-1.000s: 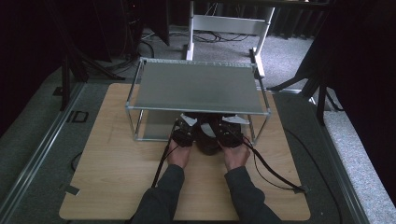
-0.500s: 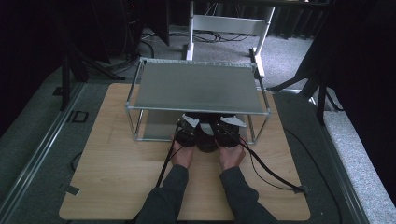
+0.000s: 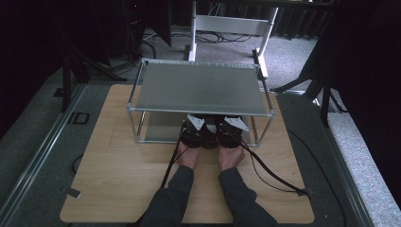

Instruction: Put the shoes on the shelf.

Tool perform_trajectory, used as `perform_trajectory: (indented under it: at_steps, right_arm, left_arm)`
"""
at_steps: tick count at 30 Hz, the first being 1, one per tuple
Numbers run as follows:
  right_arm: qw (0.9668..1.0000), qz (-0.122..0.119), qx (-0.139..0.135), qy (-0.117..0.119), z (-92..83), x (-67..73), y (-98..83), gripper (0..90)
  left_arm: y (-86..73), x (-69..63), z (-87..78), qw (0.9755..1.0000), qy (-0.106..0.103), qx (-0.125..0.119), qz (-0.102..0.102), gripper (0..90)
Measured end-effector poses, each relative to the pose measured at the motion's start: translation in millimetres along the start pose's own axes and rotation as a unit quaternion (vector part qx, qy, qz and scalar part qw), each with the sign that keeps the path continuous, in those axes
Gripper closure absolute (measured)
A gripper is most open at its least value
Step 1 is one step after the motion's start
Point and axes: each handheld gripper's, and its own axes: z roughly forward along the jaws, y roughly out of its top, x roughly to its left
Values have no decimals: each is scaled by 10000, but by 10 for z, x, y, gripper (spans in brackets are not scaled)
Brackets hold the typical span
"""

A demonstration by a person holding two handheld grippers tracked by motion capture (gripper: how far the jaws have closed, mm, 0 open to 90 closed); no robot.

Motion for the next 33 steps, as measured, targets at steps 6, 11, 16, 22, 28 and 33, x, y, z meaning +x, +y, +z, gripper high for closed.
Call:
perform_trajectory:
  at_steps: [6,11,16,22,28,33]
  right_arm:
    - [9999,48,-42,-100,14,12,-11,800]
    - [9998,-15,-150,-157,13,27,-35,784]
    - [9991,-247,-332,17,52,16,-25,685]
    - [9978,-356,-500,232,98,-17,14,595]
    - [9957,-501,-694,367,58,-15,-8,511]
    - [9896,-702,-1106,588,-168,-22,-42,461]
  left_arm:
    - [-11,10,24,10000,-28,-37,50,900]
    - [-33,24,31,10000,-44,-38,-3,900]
    - [-101,61,90,9999,56,141,-30,900]
    - [-152,91,110,9997,29,199,-123,890]
    - [-146,129,107,9996,-14,224,-192,838]
    - [-148,147,106,9995,-30,235,-185,822]
